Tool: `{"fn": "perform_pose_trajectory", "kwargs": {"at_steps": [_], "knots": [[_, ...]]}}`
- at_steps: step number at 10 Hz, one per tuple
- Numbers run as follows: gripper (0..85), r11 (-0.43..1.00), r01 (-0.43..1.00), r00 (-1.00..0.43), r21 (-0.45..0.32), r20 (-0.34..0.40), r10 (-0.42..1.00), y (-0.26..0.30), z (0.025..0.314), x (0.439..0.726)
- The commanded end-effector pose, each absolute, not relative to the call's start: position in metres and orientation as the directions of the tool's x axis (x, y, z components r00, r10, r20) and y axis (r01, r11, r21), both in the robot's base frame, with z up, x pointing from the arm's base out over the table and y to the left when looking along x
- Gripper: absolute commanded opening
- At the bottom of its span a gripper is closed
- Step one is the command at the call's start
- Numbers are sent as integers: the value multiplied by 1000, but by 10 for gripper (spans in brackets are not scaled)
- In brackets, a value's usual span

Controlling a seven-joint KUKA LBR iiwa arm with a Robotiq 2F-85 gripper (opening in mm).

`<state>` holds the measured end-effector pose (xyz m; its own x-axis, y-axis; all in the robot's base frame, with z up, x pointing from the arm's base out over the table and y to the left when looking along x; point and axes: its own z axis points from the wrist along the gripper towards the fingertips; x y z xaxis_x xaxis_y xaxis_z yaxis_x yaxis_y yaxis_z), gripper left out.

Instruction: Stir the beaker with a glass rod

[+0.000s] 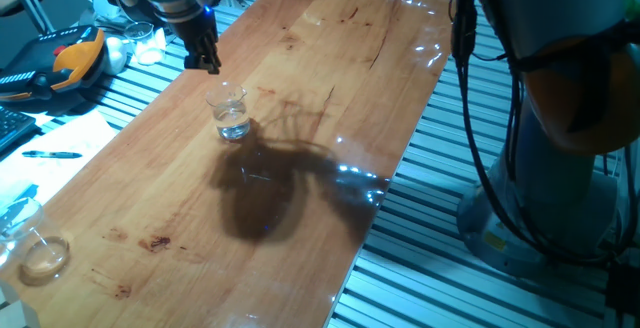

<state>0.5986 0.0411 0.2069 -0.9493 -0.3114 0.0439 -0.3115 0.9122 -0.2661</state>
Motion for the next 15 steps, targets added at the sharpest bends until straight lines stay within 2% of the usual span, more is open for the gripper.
{"fn": "perform_pose_trajectory", "kwargs": {"at_steps": [1,5,15], "knots": [[0,912,-308,-951,-271,46,-307,42,207,598],[0,914,-285,-957,-290,33,-288,49,204,595],[0,891,-222,-971,-395,13,-237,76,195,592]]}}
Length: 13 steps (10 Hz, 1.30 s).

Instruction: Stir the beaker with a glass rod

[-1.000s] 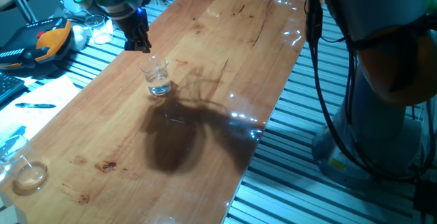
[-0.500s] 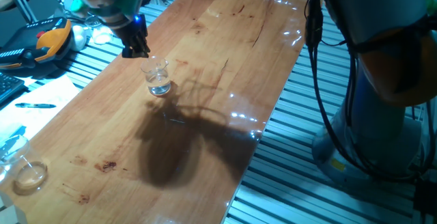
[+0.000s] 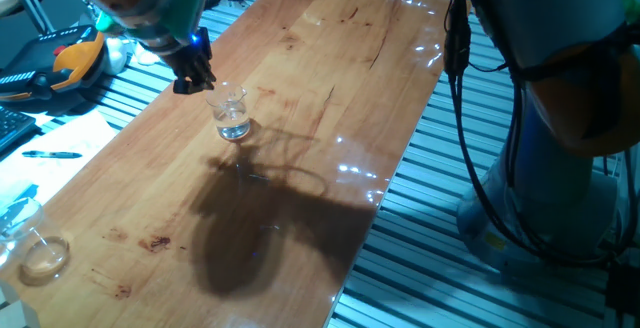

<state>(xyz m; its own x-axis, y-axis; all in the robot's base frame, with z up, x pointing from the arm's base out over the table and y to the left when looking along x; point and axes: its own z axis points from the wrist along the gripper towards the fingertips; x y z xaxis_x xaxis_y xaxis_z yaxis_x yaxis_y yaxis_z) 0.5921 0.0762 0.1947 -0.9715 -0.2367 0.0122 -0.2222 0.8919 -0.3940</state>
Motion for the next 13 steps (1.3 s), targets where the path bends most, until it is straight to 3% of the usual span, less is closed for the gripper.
{"fn": "perform_pose_trajectory", "kwargs": {"at_steps": [1,13], "knots": [[0,889,-221,-971,-400,9,-237,77,194,592],[0,879,-212,-975,-428,38,-217,78,182,592]]}}
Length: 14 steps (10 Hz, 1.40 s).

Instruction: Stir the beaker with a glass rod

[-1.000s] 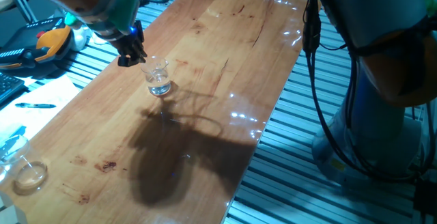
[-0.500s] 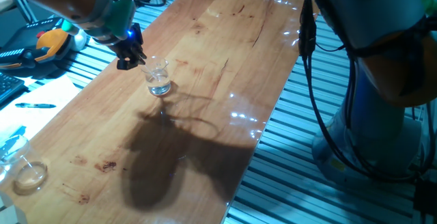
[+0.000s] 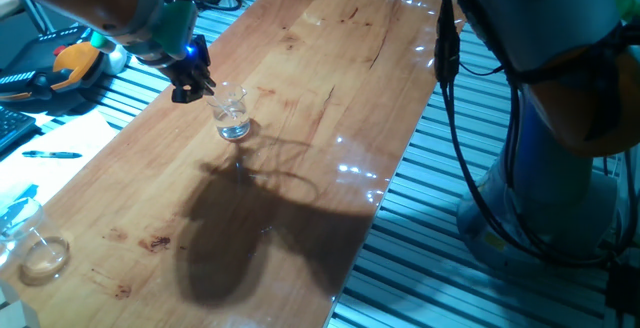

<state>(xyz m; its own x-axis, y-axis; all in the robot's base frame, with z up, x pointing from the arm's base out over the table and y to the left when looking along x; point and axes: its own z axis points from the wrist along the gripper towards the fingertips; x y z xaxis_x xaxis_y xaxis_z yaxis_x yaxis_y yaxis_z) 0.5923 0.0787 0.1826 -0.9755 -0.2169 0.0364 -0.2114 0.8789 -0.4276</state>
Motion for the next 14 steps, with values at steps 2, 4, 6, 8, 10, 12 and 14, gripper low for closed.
{"fn": "perform_pose_trajectory", "kwargs": {"at_steps": [2,4,6,8,10,12,14], "knots": [[0,880,-211,-976,-425,37,-216,78,181,592],[0,886,-209,-976,-413,34,-214,78,181,593],[0,888,-211,-976,-410,36,-215,78,182,592],[170,885,-205,-977,-419,32,-211,78,182,592],[170,887,-197,-978,-418,25,-206,78,182,592],[340,889,-187,-980,-417,13,-200,78,183,591],[340,888,-191,-979,-417,21,-201,78,183,591]]}}
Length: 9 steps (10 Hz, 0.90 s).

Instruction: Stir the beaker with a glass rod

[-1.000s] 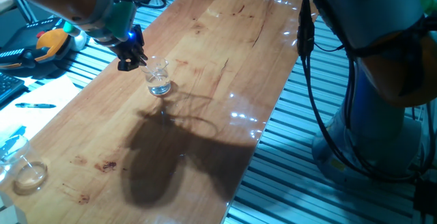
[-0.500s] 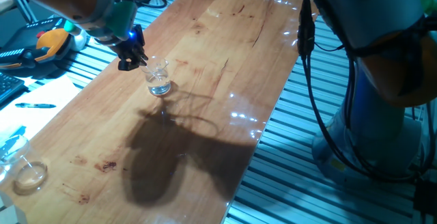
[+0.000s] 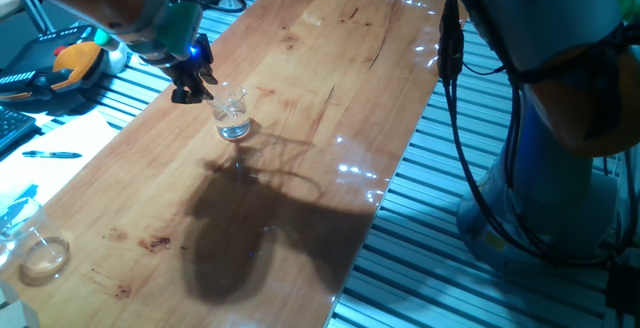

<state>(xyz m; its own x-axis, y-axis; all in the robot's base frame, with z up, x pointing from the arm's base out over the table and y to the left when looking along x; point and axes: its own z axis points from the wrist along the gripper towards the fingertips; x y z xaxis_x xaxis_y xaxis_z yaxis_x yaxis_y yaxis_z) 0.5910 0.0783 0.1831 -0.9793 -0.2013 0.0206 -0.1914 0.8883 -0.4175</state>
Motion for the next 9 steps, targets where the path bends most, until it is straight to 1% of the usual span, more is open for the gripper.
{"fn": "perform_pose_trajectory", "kwargs": {"at_steps": [1,3,5,7,9], "knots": [[340,887,-193,-979,-419,21,-202,78,183,591],[340,889,-187,-980,-419,19,-197,78,185,591],[340,903,-173,-983,-392,21,-180,78,189,590],[340,934,-136,-991,-330,28,-134,80,199,590],[340,950,-110,-994,-292,42,-102,83,210,591]]}}
